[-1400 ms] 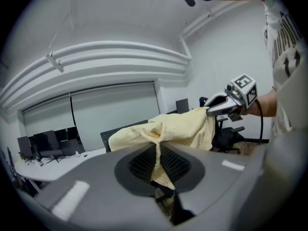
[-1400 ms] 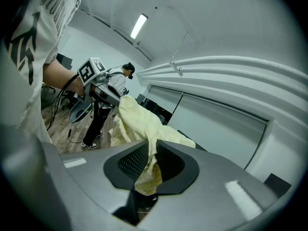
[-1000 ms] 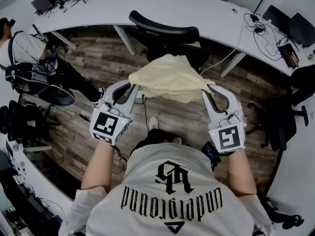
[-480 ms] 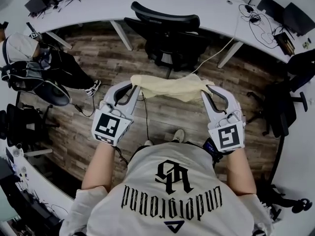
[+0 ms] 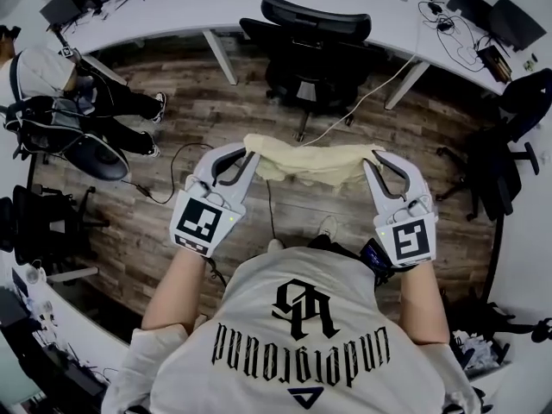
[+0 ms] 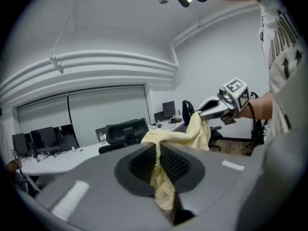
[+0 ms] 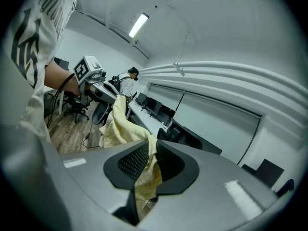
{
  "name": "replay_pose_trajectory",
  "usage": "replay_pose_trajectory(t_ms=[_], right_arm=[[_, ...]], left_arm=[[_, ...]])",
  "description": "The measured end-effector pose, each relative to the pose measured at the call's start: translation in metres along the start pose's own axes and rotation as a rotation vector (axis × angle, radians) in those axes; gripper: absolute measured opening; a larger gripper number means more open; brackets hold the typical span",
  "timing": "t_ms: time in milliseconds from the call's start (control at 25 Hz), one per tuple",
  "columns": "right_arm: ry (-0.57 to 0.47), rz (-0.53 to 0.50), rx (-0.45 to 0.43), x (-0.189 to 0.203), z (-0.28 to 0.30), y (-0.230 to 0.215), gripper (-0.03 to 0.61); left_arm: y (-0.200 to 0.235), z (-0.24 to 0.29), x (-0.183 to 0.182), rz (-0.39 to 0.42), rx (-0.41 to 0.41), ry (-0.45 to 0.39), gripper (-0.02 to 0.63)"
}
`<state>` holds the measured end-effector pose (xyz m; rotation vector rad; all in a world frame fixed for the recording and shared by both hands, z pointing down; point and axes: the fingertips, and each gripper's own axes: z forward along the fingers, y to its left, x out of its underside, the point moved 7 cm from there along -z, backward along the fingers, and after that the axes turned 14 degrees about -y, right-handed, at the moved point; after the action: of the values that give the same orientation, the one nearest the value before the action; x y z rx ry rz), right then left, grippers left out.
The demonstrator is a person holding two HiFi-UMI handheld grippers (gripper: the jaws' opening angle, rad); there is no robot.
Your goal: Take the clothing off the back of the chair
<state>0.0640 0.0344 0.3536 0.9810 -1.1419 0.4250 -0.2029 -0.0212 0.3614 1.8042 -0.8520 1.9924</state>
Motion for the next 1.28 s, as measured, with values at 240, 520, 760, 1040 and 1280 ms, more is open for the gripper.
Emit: replay_pose_trajectory(t_ms=[240, 520, 760, 1040, 1280], right_arm=[[0.026, 0.025, 0.008, -0.021, -0.005, 0.063, 0.054], [0.039, 0.051, 0.028, -0.036, -0.009, 0.118, 0.054], [0.036, 0.059, 0.024, -0.042, -0.016, 0.144, 0.054], [0.02, 0.085, 0.014, -0.045, -0.024, 0.155, 0.054], [0.004, 0.089, 0.01, -0.044, -0.024, 0.158, 0.054]], left_arm=[[0.0, -0.055, 0.003, -0.035, 0.032, -0.011, 0.067], [0.001, -0.105, 0.014, -0.06, 0.046, -0.033, 0.067], [-0.006, -0.125, 0.026, -0.096, 0.041, -0.04, 0.067], [-0.015, -0.14, 0.021, -0.135, 0.007, -0.061, 0.067], [-0.022, -0.147, 0.021, -0.14, -0.003, -0.063, 0.067]])
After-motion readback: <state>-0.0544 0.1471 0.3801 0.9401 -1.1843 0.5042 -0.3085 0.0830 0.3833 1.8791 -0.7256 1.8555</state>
